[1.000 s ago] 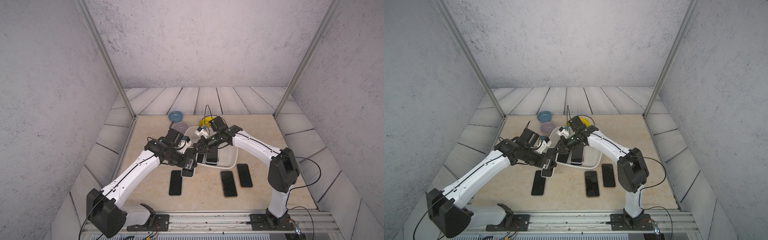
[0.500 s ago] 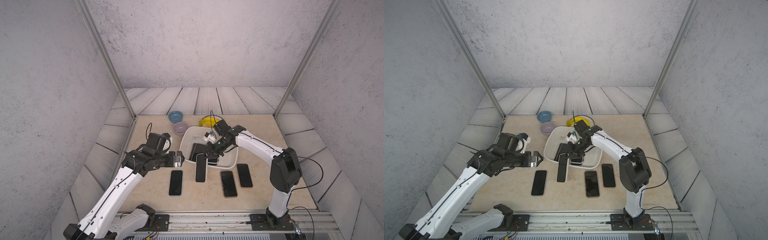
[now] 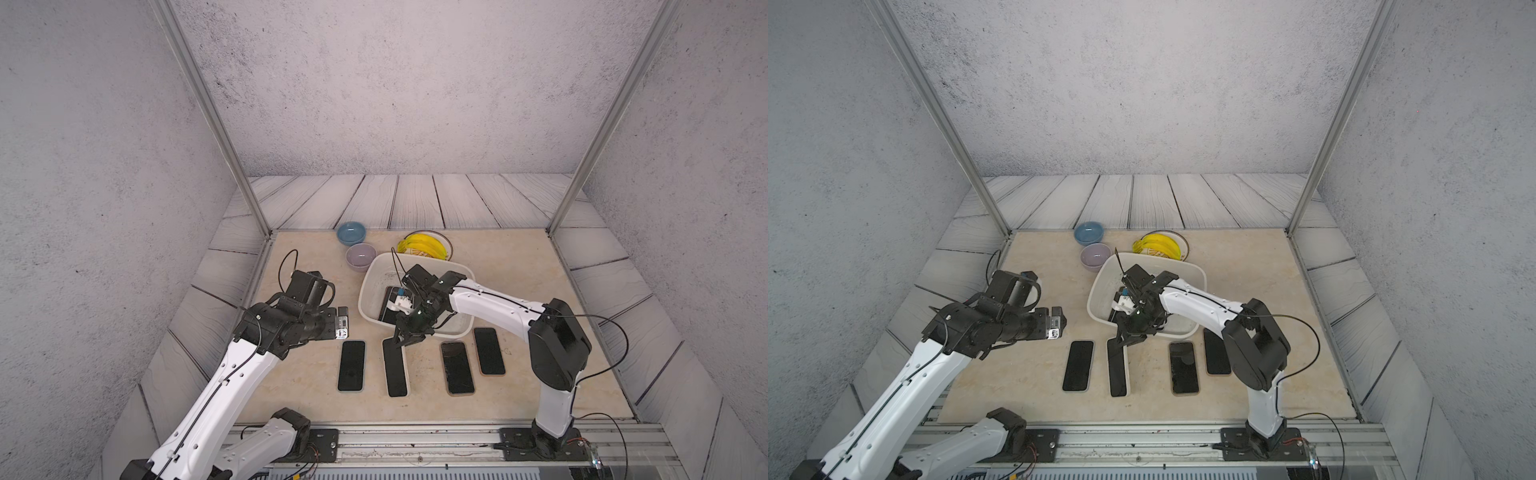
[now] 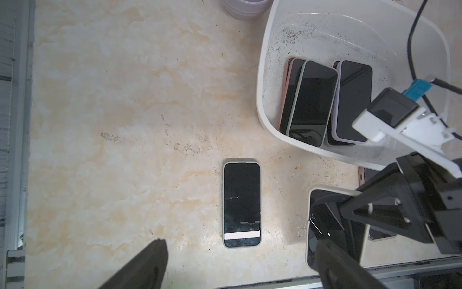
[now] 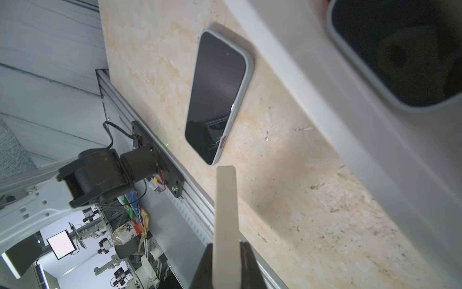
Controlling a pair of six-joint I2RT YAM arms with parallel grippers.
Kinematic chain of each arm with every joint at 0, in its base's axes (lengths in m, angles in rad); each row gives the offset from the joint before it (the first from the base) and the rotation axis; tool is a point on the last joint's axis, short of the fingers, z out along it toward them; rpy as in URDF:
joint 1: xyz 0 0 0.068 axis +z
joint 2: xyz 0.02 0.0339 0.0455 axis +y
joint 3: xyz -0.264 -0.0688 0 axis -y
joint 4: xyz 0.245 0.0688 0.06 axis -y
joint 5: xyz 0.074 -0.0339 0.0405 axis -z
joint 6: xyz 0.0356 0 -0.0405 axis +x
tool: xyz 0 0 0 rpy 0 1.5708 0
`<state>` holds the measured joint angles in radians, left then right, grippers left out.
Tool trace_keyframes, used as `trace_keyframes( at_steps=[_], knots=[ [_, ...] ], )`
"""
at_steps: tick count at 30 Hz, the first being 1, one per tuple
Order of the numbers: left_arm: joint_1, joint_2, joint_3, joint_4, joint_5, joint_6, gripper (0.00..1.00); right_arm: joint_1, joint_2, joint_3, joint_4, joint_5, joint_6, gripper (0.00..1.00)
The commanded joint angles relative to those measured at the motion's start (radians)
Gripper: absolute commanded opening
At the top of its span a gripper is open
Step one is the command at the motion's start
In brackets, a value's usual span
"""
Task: Take the phone out of the storage box
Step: Place the phone at the center of the board.
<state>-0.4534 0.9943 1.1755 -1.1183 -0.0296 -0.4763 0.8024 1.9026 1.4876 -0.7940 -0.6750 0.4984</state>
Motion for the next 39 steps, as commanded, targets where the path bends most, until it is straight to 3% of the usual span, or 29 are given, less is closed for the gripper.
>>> trace_keyframes(
  at_steps=[1, 15, 39],
  knots=[
    [0.005, -0.025, 0.019, -0.036, -0.026, -0.003, 0.99, 0.001, 0.033, 0.051, 0.061, 0.016, 0.078, 0.00],
    [0.005, -0.048, 0.030, -0.062, -0.053, 0.028, 0.99, 0.035, 0.186, 0.148, 0.085, 0.046, 0.176, 0.00],
    [0.004, -0.041, 0.020, -0.063, -0.036, 0.014, 0.98, 0.055, 0.259, 0.131, 0.118, 0.008, 0.223, 0.00]
  ],
)
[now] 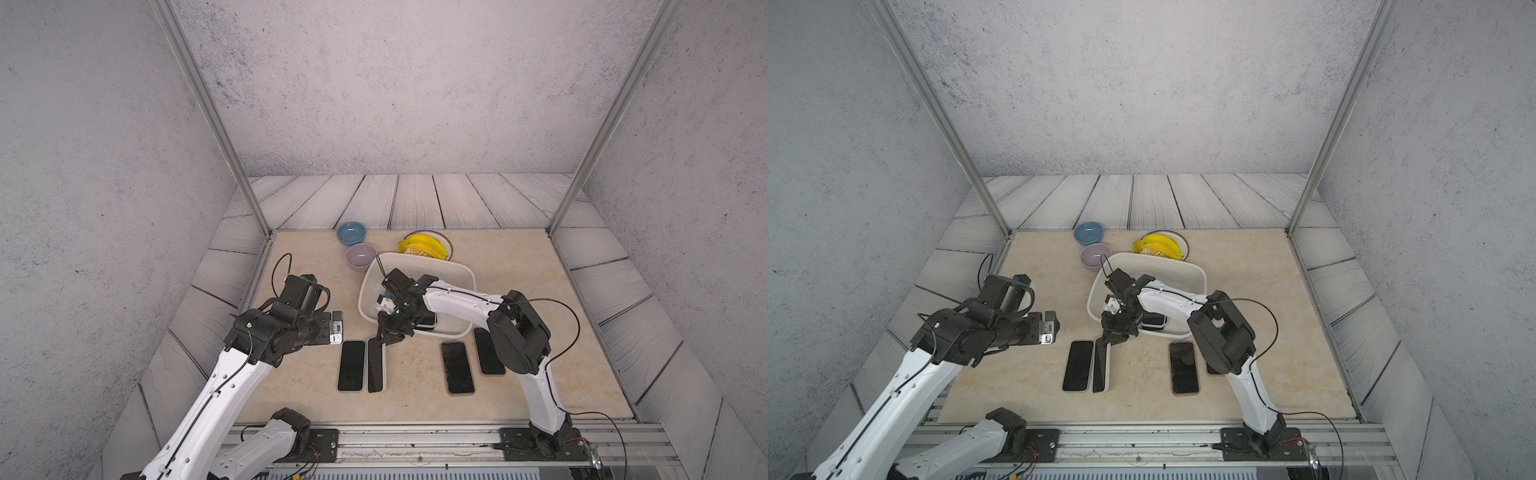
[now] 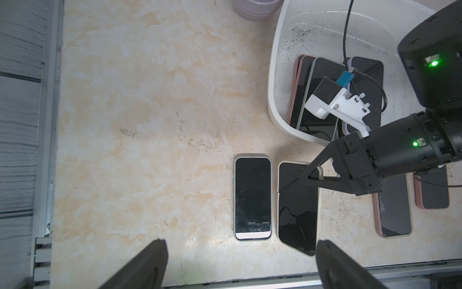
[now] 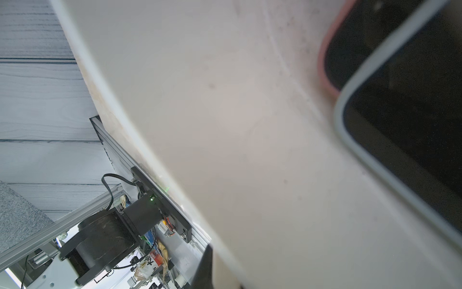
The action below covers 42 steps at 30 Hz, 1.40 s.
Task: Take the phone out of the storage box
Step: Place the phone at the center of the board.
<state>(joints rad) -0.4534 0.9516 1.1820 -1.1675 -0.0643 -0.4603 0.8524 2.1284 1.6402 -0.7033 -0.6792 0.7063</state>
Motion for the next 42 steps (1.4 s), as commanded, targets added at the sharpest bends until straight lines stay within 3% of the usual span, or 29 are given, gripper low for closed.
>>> trace_keyframes(
  at_steps=[1, 18, 31, 37, 42],
  knots=[
    [0.004, 0.002, 0.013, -0.012, 0.000, -0.002, 0.99, 0.006, 0.032, -0.027, 0.028, 0.013, 0.017, 0.00],
    [0.004, 0.005, 0.018, -0.010, 0.000, -0.003, 0.98, 0.002, 0.006, -0.062, 0.002, 0.044, 0.005, 0.39],
    [0.004, 0.012, 0.011, 0.003, 0.010, -0.005, 0.98, -0.007, -0.074, -0.183, -0.035, 0.095, -0.037, 0.35],
    [0.004, 0.016, 0.010, 0.006, 0.009, -0.005, 0.99, -0.008, -0.093, -0.203, -0.066, 0.112, -0.073, 0.47],
    [0.004, 0.023, 0.026, 0.011, 0.006, -0.001, 0.99, -0.007, -0.152, -0.176, -0.158, 0.178, -0.138, 0.51]
  ],
)
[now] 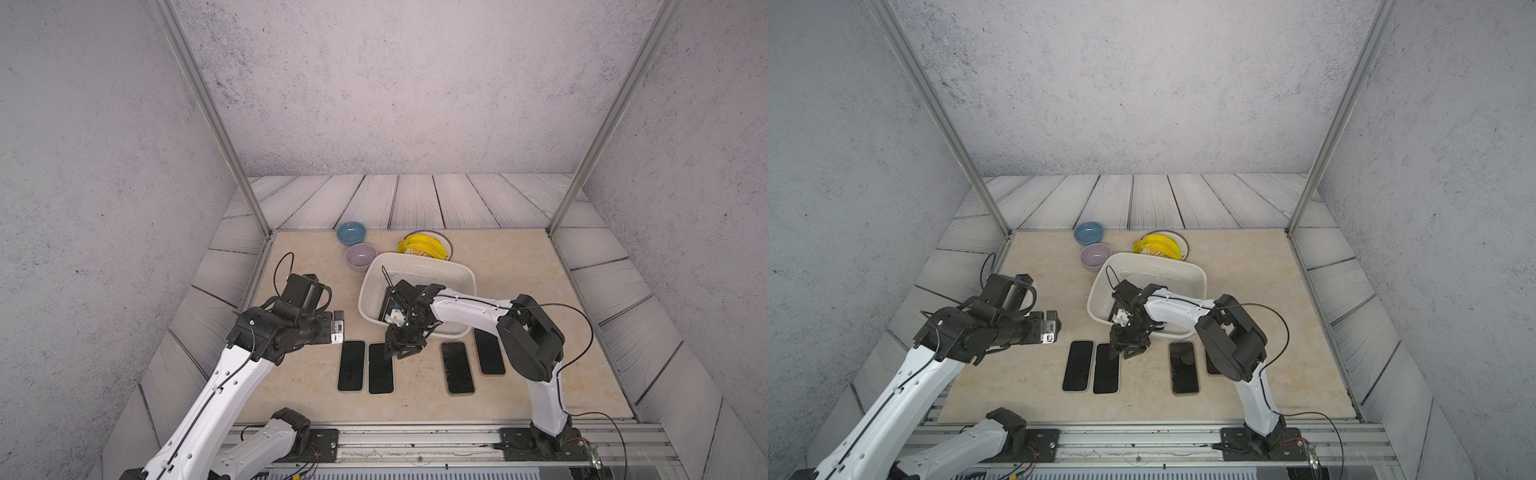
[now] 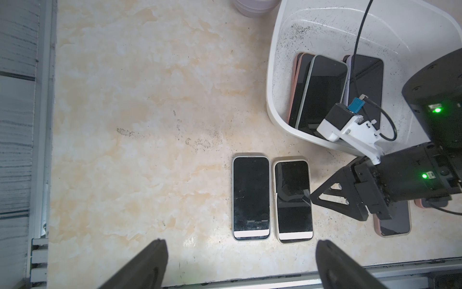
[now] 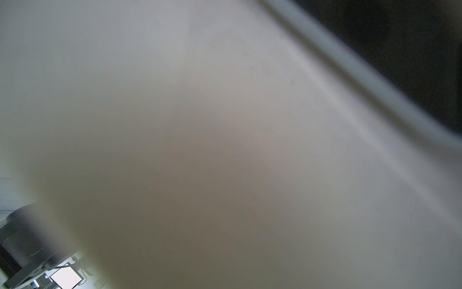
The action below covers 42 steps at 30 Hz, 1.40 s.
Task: Take the phone out of the storage box
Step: Place the phone at the center of the board, then pick up the phone from the storage box.
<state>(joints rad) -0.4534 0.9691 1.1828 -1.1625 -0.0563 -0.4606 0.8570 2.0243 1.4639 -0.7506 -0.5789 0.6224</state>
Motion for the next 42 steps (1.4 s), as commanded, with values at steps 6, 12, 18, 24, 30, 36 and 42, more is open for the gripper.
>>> trace_keyframes(
  at_steps=[6, 12, 18, 24, 30, 36, 42],
  knots=[
    [0.004, 0.023, 0.042, 0.030, 0.013, 0.022, 0.98, -0.040, -0.227, 0.094, -0.275, 0.228, -0.118, 0.71],
    [0.002, 0.087, 0.031, 0.109, 0.118, 0.019, 0.99, -0.193, -0.279, 0.171, -0.341, 0.312, -0.116, 0.86],
    [-0.007, 0.173, 0.027, 0.172, 0.242, 0.035, 0.98, -0.246, -0.102, 0.349, -0.466, 0.516, -0.145, 0.88],
    [-0.008, 0.206, 0.017, 0.186, 0.285, 0.044, 0.99, -0.248, 0.048, 0.447, -0.419, 0.524, -0.147, 0.88],
    [-0.007, 0.208, 0.004, 0.172, 0.293, 0.064, 0.98, -0.248, 0.174, 0.529, -0.431, 0.485, -0.142, 0.88],
    [-0.007, 0.212, 0.000, 0.158, 0.273, 0.084, 0.99, -0.246, 0.221, 0.553, -0.422, 0.462, -0.132, 0.88],
    [-0.007, 0.223, 0.005, 0.154, 0.268, 0.094, 0.99, -0.245, 0.246, 0.551, -0.400, 0.438, -0.111, 0.88]
  ],
)
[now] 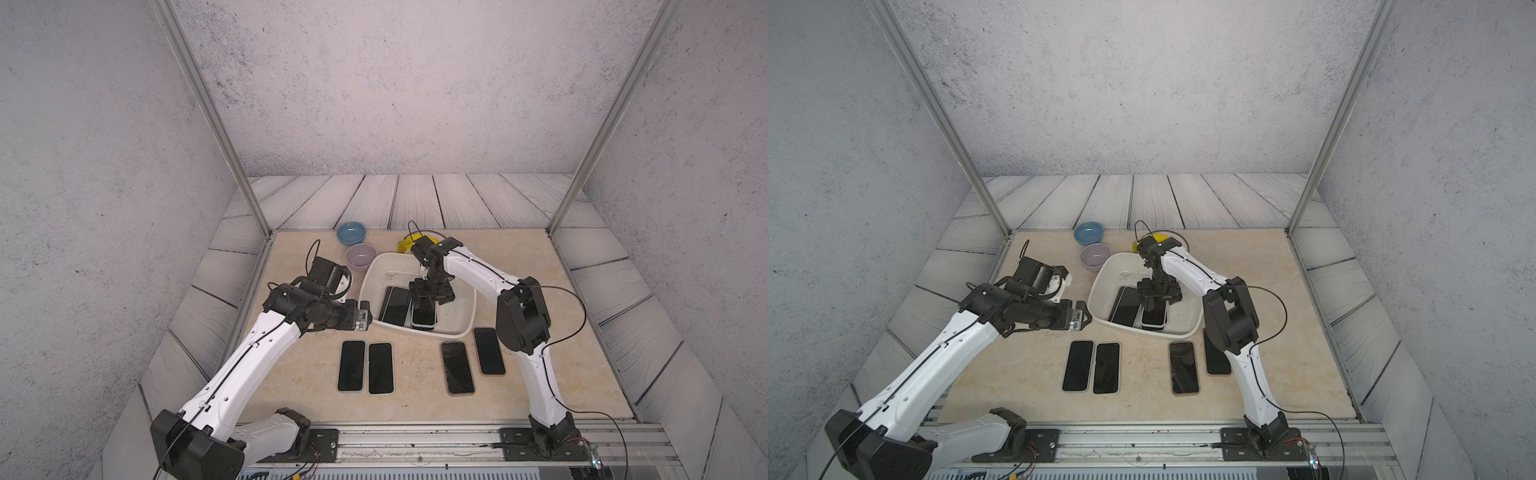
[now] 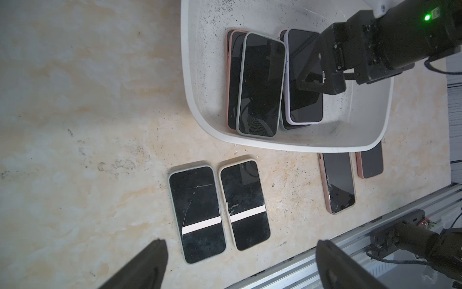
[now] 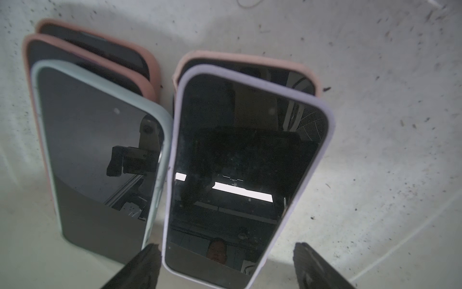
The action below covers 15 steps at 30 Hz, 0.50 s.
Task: Take the phone out of the storage box
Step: Pick up the phone from the storage box.
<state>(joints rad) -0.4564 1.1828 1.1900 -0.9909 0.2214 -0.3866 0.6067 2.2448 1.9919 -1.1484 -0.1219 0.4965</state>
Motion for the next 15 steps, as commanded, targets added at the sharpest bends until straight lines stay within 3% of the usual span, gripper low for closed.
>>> trace_keyframes(
  at_steps=[1, 5, 6, 15],
  knots=[
    [-0.005, 0.010, -0.003, -0.018, -0.010, 0.022, 0.98, 0.004, 0.029, 0.024, 0.001, -0.019, 0.017, 0.88],
    [-0.008, 0.010, -0.007, -0.023, -0.010, 0.022, 0.99, 0.004, 0.048, 0.023, 0.007, -0.021, 0.026, 0.90],
    [-0.009, 0.010, -0.008, -0.024, -0.010, 0.023, 0.99, 0.004, 0.052, 0.023, 0.010, -0.021, 0.027, 0.99],
    [-0.025, 0.005, -0.007, -0.042, -0.028, 0.029, 0.98, 0.007, 0.088, 0.012, 0.018, 0.007, 0.045, 0.99]
  ],
)
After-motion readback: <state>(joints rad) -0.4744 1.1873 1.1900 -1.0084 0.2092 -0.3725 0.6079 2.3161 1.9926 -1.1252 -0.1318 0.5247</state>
